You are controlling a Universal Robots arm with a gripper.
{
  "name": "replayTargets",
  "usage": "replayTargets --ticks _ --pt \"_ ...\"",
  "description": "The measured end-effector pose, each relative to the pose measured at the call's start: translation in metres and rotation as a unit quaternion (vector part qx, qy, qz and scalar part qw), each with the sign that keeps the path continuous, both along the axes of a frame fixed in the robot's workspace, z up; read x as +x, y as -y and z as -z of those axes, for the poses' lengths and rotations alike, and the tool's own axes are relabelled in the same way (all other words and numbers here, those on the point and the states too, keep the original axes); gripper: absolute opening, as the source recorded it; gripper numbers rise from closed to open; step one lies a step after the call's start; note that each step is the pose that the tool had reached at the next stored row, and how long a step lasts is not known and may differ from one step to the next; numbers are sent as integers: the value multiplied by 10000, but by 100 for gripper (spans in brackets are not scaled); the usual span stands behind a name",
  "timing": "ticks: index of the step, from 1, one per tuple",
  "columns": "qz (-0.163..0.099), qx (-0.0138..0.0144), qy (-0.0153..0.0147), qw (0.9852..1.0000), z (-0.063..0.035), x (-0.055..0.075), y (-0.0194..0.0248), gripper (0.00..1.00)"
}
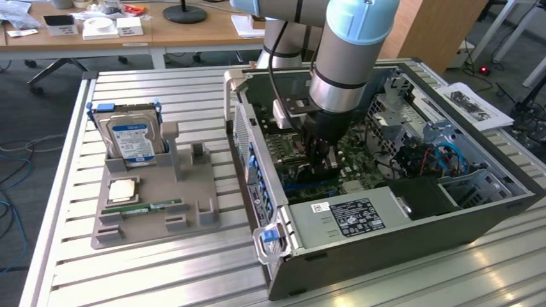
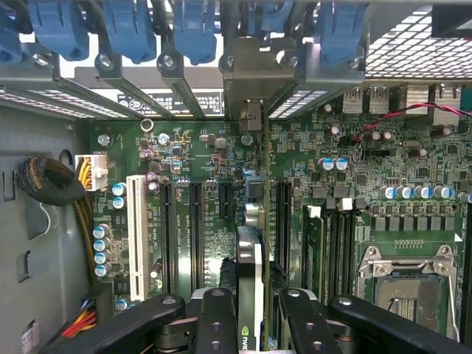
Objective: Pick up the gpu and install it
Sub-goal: 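Insert the gpu into the slot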
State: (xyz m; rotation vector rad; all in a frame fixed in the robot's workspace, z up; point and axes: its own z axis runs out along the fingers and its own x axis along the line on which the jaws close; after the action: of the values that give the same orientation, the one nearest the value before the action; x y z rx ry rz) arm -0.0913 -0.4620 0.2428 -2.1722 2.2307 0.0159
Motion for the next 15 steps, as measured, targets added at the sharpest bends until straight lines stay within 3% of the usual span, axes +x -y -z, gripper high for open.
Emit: replayTargets --ticks 15 --pt "0 0 0 10000 8 0 0 27"
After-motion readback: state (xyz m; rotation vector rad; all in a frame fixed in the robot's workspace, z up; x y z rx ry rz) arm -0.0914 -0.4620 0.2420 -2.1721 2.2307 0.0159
